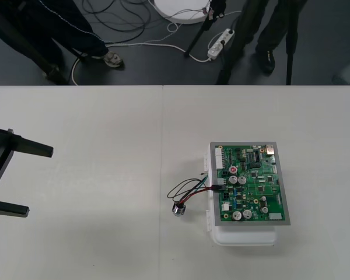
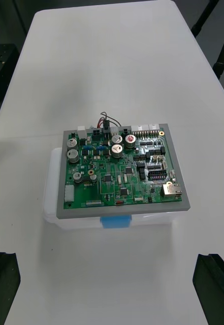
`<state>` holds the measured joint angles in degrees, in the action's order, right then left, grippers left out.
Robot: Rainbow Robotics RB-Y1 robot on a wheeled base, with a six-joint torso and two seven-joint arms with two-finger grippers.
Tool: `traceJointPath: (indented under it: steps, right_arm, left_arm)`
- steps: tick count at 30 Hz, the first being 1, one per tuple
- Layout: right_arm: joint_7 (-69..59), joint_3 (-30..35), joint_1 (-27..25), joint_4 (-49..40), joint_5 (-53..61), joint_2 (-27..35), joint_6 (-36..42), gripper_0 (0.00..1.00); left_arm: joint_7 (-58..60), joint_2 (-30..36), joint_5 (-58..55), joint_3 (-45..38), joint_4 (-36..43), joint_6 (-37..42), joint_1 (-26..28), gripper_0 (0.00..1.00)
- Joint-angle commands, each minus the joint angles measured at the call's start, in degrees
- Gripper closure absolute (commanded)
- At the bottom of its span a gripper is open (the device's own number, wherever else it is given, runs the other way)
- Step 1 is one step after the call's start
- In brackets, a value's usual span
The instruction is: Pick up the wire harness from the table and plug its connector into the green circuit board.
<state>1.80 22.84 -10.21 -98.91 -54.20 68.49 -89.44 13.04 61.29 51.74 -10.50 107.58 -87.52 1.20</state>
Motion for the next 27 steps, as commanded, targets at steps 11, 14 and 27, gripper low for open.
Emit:
traceJointPath:
  steps: [11,14,27]
  right_arm:
    - [-1.1,2.12,1.16,0.91,1.02,2.08,-0.56,0.0]
    - [-1.1,2.12,1.16,0.91,1.02,2.08,-0.56,0.0]
    - [-1.1,2.12,1.16,0.91,1.02,2.08,-0.56,0.0]
  left_arm:
    - [-0.12,0.32,0.47,0.3,-0.71,-2.48,-1.64,0.0]
    - [-0.12,0.32,0.47,0.3,-0.71,-2.48,-1.64,0.0]
    - [-0.12,0.32,0.47,0.3,-0.71,-2.48,-1.64,0.0]
